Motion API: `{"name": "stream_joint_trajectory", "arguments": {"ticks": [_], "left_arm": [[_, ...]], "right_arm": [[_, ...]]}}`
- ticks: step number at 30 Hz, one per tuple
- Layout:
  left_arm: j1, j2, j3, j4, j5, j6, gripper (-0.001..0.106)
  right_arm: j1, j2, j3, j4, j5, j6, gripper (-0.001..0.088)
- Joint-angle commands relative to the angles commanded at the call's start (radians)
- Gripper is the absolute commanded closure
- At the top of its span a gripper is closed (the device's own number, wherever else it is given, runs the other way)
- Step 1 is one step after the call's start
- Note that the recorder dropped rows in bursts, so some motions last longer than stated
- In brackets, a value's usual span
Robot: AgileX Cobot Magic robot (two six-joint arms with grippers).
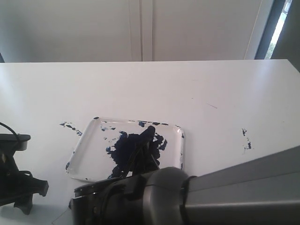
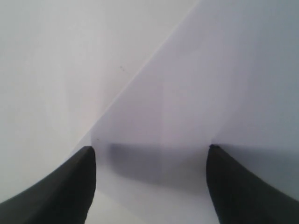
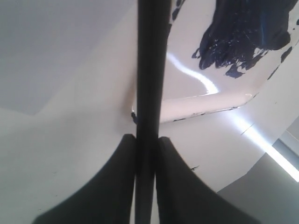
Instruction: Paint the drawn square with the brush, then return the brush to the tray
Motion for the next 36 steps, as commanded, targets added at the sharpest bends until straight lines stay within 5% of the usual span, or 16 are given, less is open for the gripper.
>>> {"name": "stream_joint_trajectory", "arguments": {"ticks": [20, 36], "left_arm": [[0.0, 0.0, 0.0, 0.0, 0.0, 0.0, 0.036], [0.0, 0.0, 0.0, 0.0, -0.005, 0.002, 0.036]], "right_arm": [[0.0, 0.006, 0.0, -0.016, 0.027, 0.005, 0.0868], [0.088, 0.006, 0.0, 0.012, 0.018, -0.003, 0.0868]]}}
